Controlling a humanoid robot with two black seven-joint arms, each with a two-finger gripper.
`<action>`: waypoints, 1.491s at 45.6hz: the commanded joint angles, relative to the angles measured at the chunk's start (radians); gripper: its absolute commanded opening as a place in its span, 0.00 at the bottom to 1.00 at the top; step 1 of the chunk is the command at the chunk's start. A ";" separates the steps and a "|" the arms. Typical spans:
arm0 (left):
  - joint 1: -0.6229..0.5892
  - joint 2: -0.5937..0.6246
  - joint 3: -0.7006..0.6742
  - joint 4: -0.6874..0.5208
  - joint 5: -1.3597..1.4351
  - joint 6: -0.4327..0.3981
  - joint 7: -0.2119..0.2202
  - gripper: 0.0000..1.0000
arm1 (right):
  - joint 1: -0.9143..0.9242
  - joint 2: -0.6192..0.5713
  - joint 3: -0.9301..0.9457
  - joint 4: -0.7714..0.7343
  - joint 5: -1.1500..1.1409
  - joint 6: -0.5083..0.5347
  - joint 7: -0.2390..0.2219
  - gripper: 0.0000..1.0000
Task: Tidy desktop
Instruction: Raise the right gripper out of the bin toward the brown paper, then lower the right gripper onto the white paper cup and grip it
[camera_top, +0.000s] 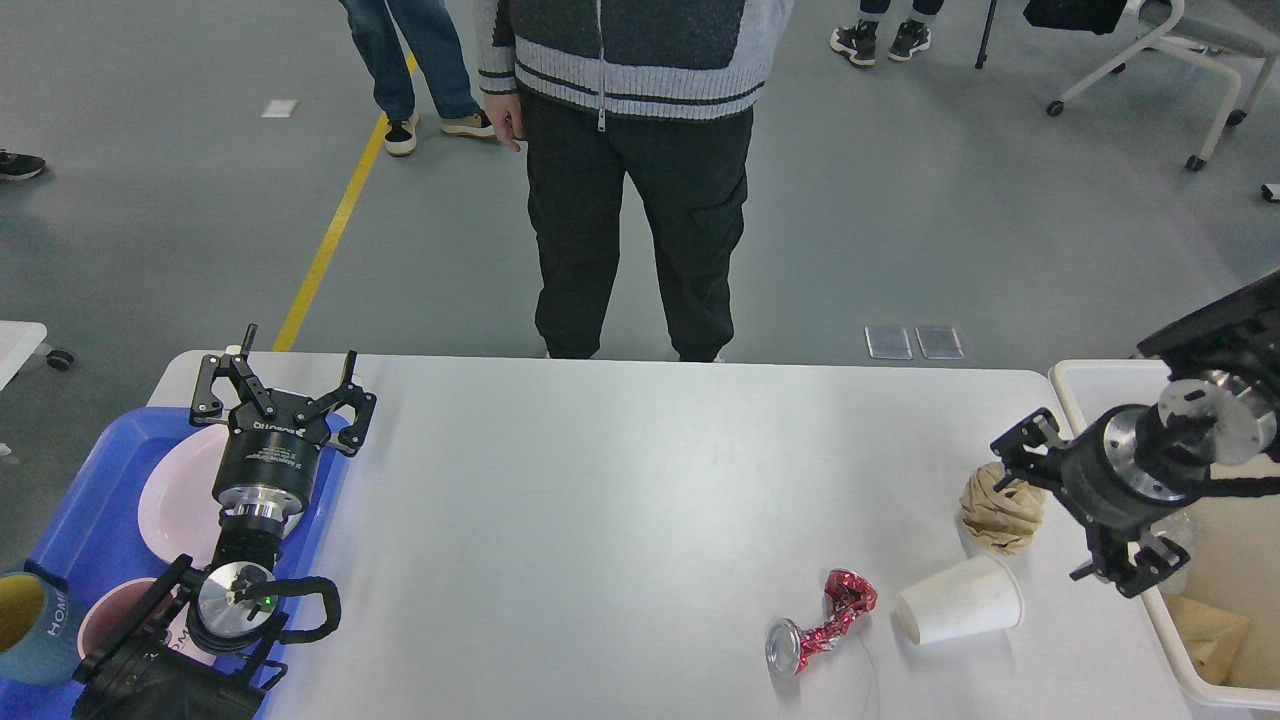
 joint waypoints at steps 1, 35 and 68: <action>0.000 0.000 0.000 0.000 0.001 0.000 0.000 0.96 | -0.077 -0.025 0.113 -0.025 0.005 -0.022 0.003 0.94; 0.000 0.000 0.000 0.000 0.000 0.000 0.000 0.96 | -0.538 0.082 0.265 -0.463 0.002 -0.067 0.004 0.98; 0.000 0.000 0.000 0.000 0.000 0.000 0.000 0.96 | -0.576 0.095 0.297 -0.486 0.008 -0.108 0.001 0.39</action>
